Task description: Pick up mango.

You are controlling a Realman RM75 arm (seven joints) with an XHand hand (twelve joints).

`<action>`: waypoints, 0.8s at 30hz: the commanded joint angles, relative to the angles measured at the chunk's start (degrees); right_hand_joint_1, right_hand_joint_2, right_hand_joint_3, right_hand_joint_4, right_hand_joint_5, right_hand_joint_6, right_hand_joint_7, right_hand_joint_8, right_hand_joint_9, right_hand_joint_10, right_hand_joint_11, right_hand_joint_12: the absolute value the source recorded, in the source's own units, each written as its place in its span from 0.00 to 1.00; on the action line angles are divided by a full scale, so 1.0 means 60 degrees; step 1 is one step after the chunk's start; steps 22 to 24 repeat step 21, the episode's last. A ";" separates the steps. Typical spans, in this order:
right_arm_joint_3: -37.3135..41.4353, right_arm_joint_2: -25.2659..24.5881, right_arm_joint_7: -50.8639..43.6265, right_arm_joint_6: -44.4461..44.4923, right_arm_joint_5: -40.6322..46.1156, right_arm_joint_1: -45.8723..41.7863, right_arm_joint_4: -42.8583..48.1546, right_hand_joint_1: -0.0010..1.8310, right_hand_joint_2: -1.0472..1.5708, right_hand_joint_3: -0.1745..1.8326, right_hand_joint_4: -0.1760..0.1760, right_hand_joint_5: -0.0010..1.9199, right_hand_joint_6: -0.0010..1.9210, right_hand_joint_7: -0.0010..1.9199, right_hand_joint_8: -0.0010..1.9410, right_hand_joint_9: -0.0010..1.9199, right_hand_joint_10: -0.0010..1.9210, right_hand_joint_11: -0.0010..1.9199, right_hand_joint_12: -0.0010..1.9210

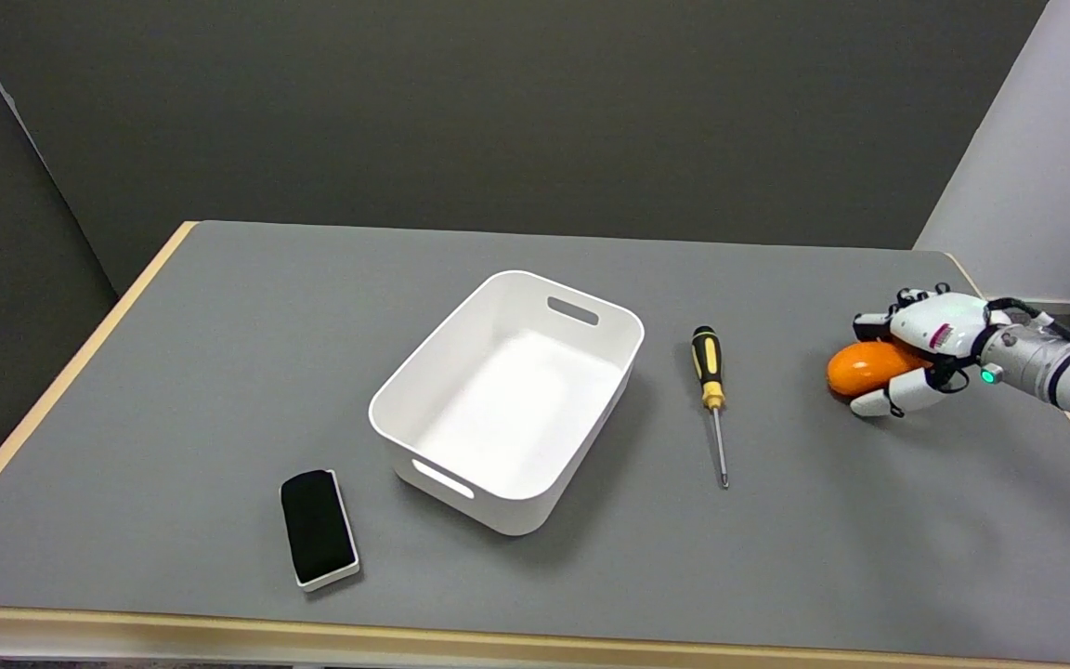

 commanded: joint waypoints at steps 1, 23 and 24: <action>0.2112 -0.0043 -0.0041 -0.0047 -0.0862 0.0407 0.1540 0.48 0.84 0.25 0.74 0.33 0.82 0.39 0.94 0.41 0.73 0.15 0.70; 0.2349 -0.1629 -0.1004 -0.0742 -0.0737 0.1164 0.6159 0.48 0.84 0.26 0.82 0.34 0.80 0.43 0.95 0.45 0.74 0.19 1.00; 0.2349 -0.1629 -0.1004 -0.0742 -0.0737 0.1164 0.6159 0.48 0.84 0.26 0.82 0.34 0.80 0.43 0.95 0.45 0.74 0.19 1.00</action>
